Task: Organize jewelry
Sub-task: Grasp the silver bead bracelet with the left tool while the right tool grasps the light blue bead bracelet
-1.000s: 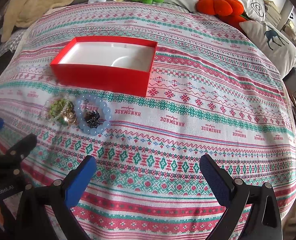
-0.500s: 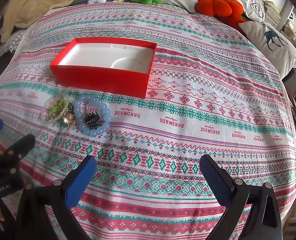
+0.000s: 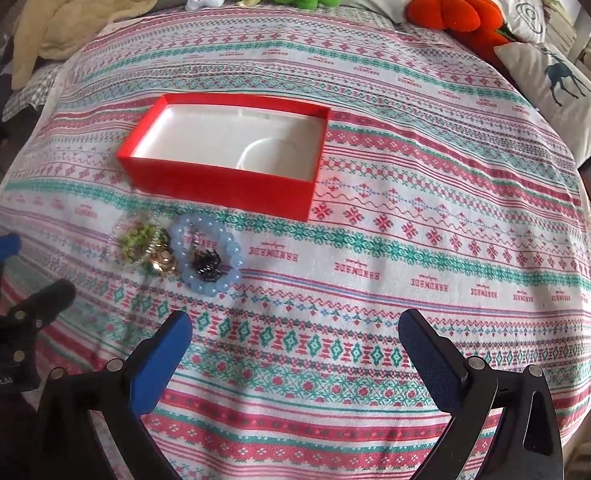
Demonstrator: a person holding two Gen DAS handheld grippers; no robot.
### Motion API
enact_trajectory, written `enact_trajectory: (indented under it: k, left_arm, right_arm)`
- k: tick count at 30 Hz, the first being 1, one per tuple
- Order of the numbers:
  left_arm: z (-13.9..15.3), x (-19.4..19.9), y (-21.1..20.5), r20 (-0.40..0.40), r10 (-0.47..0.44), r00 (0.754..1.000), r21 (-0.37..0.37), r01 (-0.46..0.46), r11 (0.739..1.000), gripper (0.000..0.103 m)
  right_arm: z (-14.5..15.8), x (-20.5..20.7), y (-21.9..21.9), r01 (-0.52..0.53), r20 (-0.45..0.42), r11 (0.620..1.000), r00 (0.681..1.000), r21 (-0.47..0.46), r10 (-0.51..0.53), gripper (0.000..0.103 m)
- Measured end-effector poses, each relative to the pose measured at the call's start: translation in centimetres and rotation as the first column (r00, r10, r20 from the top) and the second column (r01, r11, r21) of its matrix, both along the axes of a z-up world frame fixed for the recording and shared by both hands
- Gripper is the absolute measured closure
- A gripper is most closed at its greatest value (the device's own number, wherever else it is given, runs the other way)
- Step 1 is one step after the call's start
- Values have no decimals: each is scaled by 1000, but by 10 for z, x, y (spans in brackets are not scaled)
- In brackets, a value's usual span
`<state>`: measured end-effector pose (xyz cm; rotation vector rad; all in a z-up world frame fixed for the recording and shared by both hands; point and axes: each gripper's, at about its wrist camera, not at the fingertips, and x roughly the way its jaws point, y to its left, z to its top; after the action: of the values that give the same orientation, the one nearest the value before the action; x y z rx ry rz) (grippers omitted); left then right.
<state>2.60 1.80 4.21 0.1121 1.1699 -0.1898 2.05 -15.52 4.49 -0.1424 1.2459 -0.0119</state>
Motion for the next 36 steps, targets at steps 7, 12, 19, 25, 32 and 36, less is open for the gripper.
enact_trajectory:
  k: [7,12,19,25,32,36]
  left_arm:
    - [-3,23,15,-20,26,999,-29,-27,999,2]
    - [-27,40,26,-78,66,995,-108,-74,991,30]
    - [-44,64,22,-110,60,992,-156,-77,985,57]
    - [-57,73,13,-144,48,988,-150,-70,986,66]
    - [-61,79,2,-150,53,987,-144,-75,987,68]
    - [-61,83,-9,-148,38,988,-146,-59,987,68]
  right_arm:
    - [-1,21,6,-17,-26,999,1000,38,18,0]
    - [-20,37,-3,34,-67,986,997,162,-23,10]
    - [-45,63,-5,77,-123,961,991,266,-45,49]
    - [-58,74,2,75,-152,963,988,259,-36,59]
    - [-70,81,11,72,-162,968,986,241,-33,62]
    - [-73,76,27,42,-155,974,988,222,-7,66]
